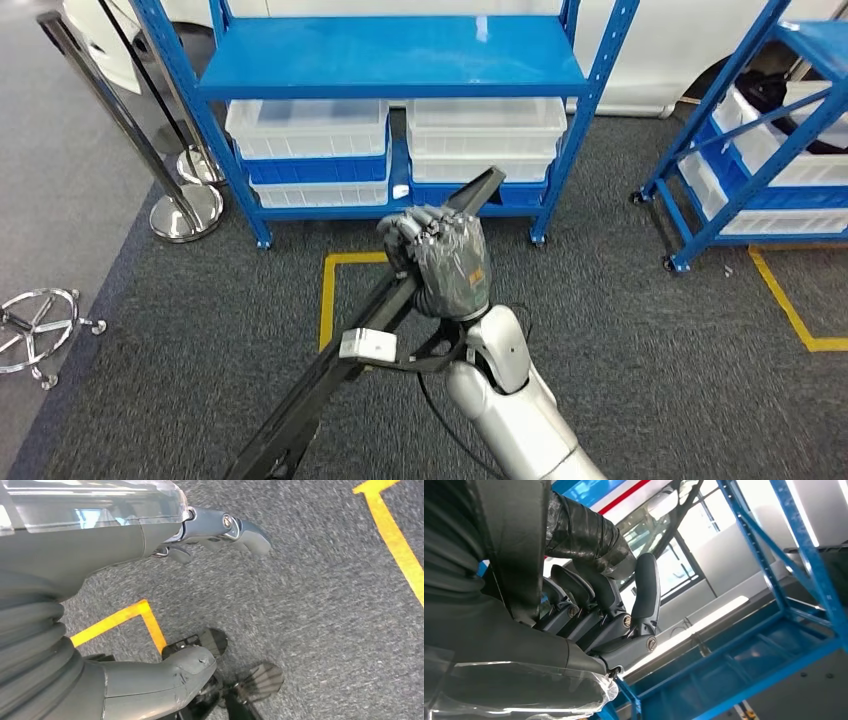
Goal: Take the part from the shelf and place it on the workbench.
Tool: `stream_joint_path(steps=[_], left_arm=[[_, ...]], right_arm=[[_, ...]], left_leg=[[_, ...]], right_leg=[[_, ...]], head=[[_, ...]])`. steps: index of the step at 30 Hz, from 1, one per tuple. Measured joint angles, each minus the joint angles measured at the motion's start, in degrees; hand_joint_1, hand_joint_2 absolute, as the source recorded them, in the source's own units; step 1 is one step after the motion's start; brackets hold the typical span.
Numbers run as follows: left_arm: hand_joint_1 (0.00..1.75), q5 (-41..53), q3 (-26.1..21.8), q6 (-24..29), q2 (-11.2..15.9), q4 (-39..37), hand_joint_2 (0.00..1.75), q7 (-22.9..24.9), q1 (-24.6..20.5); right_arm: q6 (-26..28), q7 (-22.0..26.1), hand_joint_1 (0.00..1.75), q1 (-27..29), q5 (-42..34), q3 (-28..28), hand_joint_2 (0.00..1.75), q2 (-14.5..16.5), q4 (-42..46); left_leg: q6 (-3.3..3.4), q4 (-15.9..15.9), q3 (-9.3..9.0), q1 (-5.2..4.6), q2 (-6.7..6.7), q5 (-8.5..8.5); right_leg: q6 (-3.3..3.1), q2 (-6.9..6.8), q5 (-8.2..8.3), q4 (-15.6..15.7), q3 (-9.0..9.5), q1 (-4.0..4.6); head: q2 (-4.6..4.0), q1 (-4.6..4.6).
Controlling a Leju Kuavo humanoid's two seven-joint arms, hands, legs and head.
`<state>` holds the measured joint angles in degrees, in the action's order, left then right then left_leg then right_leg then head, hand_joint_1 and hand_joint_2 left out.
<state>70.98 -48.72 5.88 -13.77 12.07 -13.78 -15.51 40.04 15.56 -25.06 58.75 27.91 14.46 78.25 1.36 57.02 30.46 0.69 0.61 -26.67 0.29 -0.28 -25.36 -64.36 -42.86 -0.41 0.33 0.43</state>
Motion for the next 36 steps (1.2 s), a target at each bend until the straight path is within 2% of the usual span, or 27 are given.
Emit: stream_joint_path(steps=[1,2,3,4,6,8,10,12,13,14,15,17,18,19,20,21,22,24,25,26,28,29,32,33,34,35,36], left_arm=[[0.00,0.02,0.02,-0.01,0.00,0.00,1.75,0.00,-0.02],[0.00,0.03,0.04,-0.02,0.00,0.00,1.75,0.01,-0.02],[0.00,0.04,0.04,-0.04,0.00,0.00,1.75,0.01,0.00],[0.00,0.04,0.04,-0.05,0.00,0.00,1.75,0.01,0.01],[0.00,0.04,0.04,-0.07,0.00,0.00,1.75,0.01,-0.01],[0.00,0.04,0.04,-0.04,0.00,0.00,1.75,-0.02,-0.04],[0.00,0.04,0.05,0.02,0.01,0.00,1.75,-0.04,-0.06],[0.00,0.04,0.05,0.04,0.02,0.00,1.75,-0.05,0.03],[0.00,0.04,0.05,0.04,0.03,0.00,1.75,-0.04,0.13],[0.00,0.04,0.04,0.03,0.03,0.00,1.75,-0.03,0.23],[0.00,0.04,0.04,0.03,0.04,0.00,1.75,-0.02,0.27],[0.00,0.04,0.04,0.02,0.04,0.00,1.75,-0.02,0.27],[0.00,0.04,0.04,0.02,0.04,0.00,1.75,-0.02,0.25],[0.00,0.04,0.04,0.02,0.04,0.00,1.75,-0.03,0.24],[0.00,0.03,0.04,0.02,0.04,0.00,1.75,-0.05,0.23],[0.00,0.02,0.04,0.02,0.04,0.00,1.75,-0.09,0.19],[0.00,0.00,0.04,0.01,0.05,0.01,1.75,-0.13,0.08],[0.00,-0.04,0.04,0.00,0.07,0.04,1.75,-0.21,-0.23],[0.00,-0.08,0.04,0.00,0.07,0.05,1.75,-0.25,-0.37],[0.00,-0.13,0.04,0.00,0.07,0.05,1.75,-0.28,-0.42],[0.00,-0.33,0.04,0.00,-0.02,0.03,1.75,-0.30,-0.36],[0.00,-0.46,0.03,0.00,-0.07,0.03,1.75,-0.32,-0.36],[0.00,-0.78,0.02,0.01,-0.18,0.02,1.75,-0.47,-0.46],[0.00,-0.84,0.02,0.03,-0.20,0.02,1.75,-0.51,-0.44],[0.00,-0.89,0.02,0.04,-0.20,0.02,1.75,-0.55,-0.42],[0.00,-0.96,0.02,0.07,-0.21,0.02,1.75,-0.59,-0.41],[0.00,-1.04,0.01,0.09,-0.23,0.02,1.75,-0.63,-0.43]], right_arm=[[0.01,0.00,1.75,0.01,-0.01,0.00,1.75,-0.04,-0.01],[0.01,0.01,1.75,0.03,-0.01,0.00,1.75,-0.09,-0.01],[0.01,0.01,1.75,0.04,-0.02,0.00,1.75,-0.14,-0.02],[0.01,0.01,1.75,0.05,-0.02,0.00,1.75,-0.19,-0.02],[0.01,0.01,1.75,0.02,-0.02,0.00,1.75,-0.20,-0.01],[0.02,0.02,1.75,-0.08,-0.01,0.00,1.75,-0.09,0.14],[0.02,0.14,1.75,-0.17,-0.01,0.00,1.75,0.02,0.33],[0.01,0.36,1.75,-0.11,0.02,0.00,1.75,0.04,0.36],[0.01,0.45,1.75,-0.06,0.10,0.00,1.75,0.03,0.34],[0.00,0.49,1.75,-0.01,0.27,0.00,1.75,0.03,0.33],[-0.01,0.49,1.75,-0.01,0.47,0.00,1.75,0.03,0.31],[-0.02,0.49,1.75,0.05,0.84,0.00,1.75,0.03,0.31],[-0.02,0.49,1.75,0.11,0.95,0.00,1.75,0.03,0.31],[-0.02,0.49,1.75,0.17,1.06,0.00,1.75,0.02,0.31],[-0.01,0.49,1.75,0.22,1.14,0.00,1.75,0.02,0.31],[-0.01,0.49,1.75,0.24,1.24,0.00,1.75,0.02,0.31],[0.00,0.49,1.75,0.22,1.32,0.00,1.75,0.03,0.31],[0.00,0.45,1.75,0.10,1.40,0.00,1.75,0.04,0.32],[0.00,0.38,1.75,0.03,1.39,0.00,1.75,0.04,0.31],[0.00,0.25,1.75,-0.02,1.34,0.00,1.75,0.04,0.28],[0.00,-0.15,1.75,-0.17,1.07,0.01,1.75,-0.03,0.08],[0.00,-0.40,1.75,-0.33,0.92,0.02,1.75,-0.09,-0.09],[0.00,-1.04,1.75,-0.80,0.59,0.08,1.75,-0.27,-0.65],[0.00,-1.12,1.75,-0.87,0.30,0.12,1.75,-0.34,-0.84],[0.00,-1.15,1.75,-0.91,-0.12,0.16,1.75,-0.40,-1.03],[0.00,-1.16,1.75,-0.97,-0.76,0.22,1.75,-0.45,-1.24],[0.00,-1.17,1.75,-1.09,-1.54,0.35,1.75,-0.48,-1.43]], left_leg=[[0.18,0.04,1.07,-0.02,0.00,0.83],[0.18,0.11,2.12,-0.04,0.02,1.64],[0.10,0.22,3.24,-0.04,0.03,2.44],[-0.03,0.36,4.38,-0.04,0.04,3.21],[-0.42,0.77,6.45,-0.01,0.04,4.60],[-1.05,1.11,7.87,-0.09,-0.03,5.77],[-1.82,0.90,8.44,-0.08,-0.04,7.08],[-2.59,0.47,8.75,0.19,-0.07,8.01],[-2.88,0.84,9.13,0.32,-0.12,7.29],[-3.11,2.38,9.81,0.41,-0.18,5.22],[-3.25,5.11,10.65,0.50,-0.22,2.11],[-3.49,12.77,12.22,0.49,-0.23,-3.82],[-3.51,15.97,12.37,0.48,-0.23,-4.94],[-3.45,17.78,11.84,0.46,-0.23,-4.65],[-3.26,17.73,10.39,0.38,-0.24,-3.32],[-2.92,15.79,7.94,0.19,-0.26,-1.84],[-2.40,12.17,4.61,-0.08,-0.26,-1.38],[-1.49,3.61,-1.69,-0.63,-0.22,-2.84],[-1.13,0.81,-3.37,-0.84,-0.21,-3.79],[-0.90,-0.61,-3.87,-0.97,-0.19,-3.93],[-0.21,-1.25,-3.30,-0.75,-0.04,-2.52],[0.21,-1.51,-2.79,-0.57,0.06,-1.62],[0.74,-1.54,-0.13,-0.40,0.20,0.83],[0.62,-1.38,0.91,-0.36,0.21,1.53],[0.45,-1.12,1.96,-0.29,0.23,2.16],[0.21,-0.75,3.04,-0.17,0.26,2.69],[-0.09,-0.26,4.10,-0.02,0.27,3.12]], right_leg=[[0.18,0.03,-3.09,-3.69,-0.79,-0.07],[0.35,0.03,-5.06,-7.34,-1.34,-0.17],[0.46,0.03,-5.51,-10.04,-1.33,-0.27],[0.52,0.03,-4.75,-11.25,-0.57,-0.38],[0.41,0.03,-2.27,-7.97,3.94,-0.58],[0.08,0.13,-3.32,-0.03,10.30,-0.44],[-0.33,0.26,-5.00,4.90,13.11,0.03],[-1.09,0.18,-3.99,5.60,12.41,0.16],[-1.60,0.08,-3.28,5.72,11.90,0.13],[-2.12,-0.02,-2.47,5.88,11.20,0.04],[-2.52,-0.11,-1.68,5.93,10.39,0.07],[-3.00,-0.12,-0.15,5.85,8.44,0.36],[-3.08,-0.12,0.61,5.78,7.42,0.54],[-3.10,-0.12,1.34,5.68,6.38,0.70],[-3.08,-0.10,2.05,5.57,5.37,0.85],[-3.02,-0.08,2.74,5.44,4.43,0.95],[-2.93,-0.08,3.39,5.30,3.69,1.01],[-2.53,-0.19,4.67,5.22,2.78,1.11],[-2.24,-0.29,5.32,5.37,2.63,1.06],[-1.91,-0.38,5.98,5.64,2.61,1.02],[-1.21,-0.28,6.14,5.79,2.32,0.92],[-0.87,-0.12,4.64,4.86,1.86,0.86],[0.13,0.19,-3.96,-4.12,-0.42,0.24],[0.44,0.19,-5.40,-7.55,-0.84,-0.04],[0.73,0.19,-5.41,-9.78,-0.68,-0.31],[0.99,0.18,-4.29,-10.19,0.36,-0.58],[1.23,0.16,-2.83,-8.63,2.40,-0.86]], head=[[0.00,0.00],[0.00,-0.01],[0.00,-0.01],[0.00,-0.01],[0.00,-0.01],[0.00,-0.04],[0.00,-0.06],[0.00,-0.04],[0.00,-0.05],[0.00,-0.06],[0.00,-0.09],[0.00,-0.13],[0.00,-0.12],[0.00,-0.13],[0.00,-0.13],[0.00,-0.13],[0.00,-0.12],[0.00,-0.11],[0.00,-0.11],[0.00,-0.11],[0.00,-0.09],[0.00,-0.08],[0.00,-0.06],[0.00,-0.06],[0.00,-0.06],[0.00,-0.06],[0.00,-0.06]])
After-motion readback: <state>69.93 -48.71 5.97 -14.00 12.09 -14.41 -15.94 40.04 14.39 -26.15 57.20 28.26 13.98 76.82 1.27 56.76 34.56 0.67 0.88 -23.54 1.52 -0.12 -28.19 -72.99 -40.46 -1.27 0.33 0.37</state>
